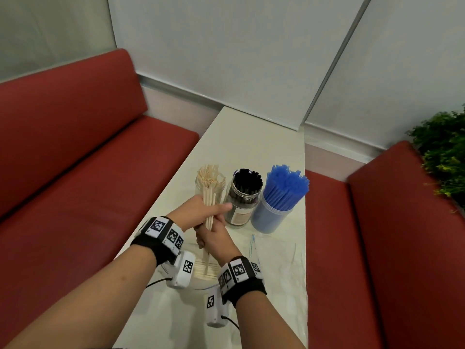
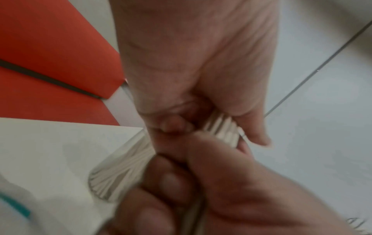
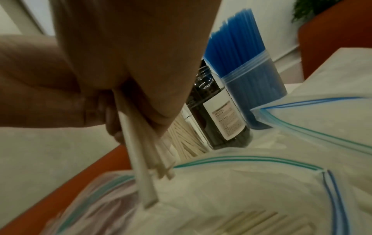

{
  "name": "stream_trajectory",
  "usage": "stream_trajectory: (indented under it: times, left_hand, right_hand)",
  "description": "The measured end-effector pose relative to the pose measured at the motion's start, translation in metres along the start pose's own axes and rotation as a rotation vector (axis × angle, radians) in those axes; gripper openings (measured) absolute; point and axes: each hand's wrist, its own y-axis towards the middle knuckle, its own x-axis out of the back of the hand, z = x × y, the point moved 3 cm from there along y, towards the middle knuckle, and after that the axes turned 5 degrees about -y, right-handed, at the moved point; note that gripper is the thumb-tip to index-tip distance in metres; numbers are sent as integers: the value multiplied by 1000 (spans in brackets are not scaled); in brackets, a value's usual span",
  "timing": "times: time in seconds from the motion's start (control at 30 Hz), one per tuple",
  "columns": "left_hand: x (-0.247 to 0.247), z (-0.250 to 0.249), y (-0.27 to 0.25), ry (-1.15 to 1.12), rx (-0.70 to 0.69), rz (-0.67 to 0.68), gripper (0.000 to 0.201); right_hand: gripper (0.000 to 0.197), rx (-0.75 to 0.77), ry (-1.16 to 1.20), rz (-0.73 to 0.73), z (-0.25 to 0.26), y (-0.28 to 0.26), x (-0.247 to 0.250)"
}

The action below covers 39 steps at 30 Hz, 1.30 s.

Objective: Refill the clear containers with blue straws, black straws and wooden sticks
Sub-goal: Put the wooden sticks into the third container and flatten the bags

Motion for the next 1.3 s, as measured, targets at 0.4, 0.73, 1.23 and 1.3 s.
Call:
stream_trajectory:
  times: [0.4,0.73,1.23,1.3]
  left_hand:
    - [-14,-48,1,-88,-47,-13,44]
    - [-5,-57,2,-33,-75,-124,35]
    - [33,-44,16,152,35,-346,14]
    - [41,-61,25,21,-63,-431,17]
  right_hand:
    - [22,-87,142,-147,3,-2,22]
    - [38,-100,402,-114,8,-1,28]
    - [28,-385,-837,527,-42,-17,-3]
    - [33,-251,-1007,520,-49,-16,-15]
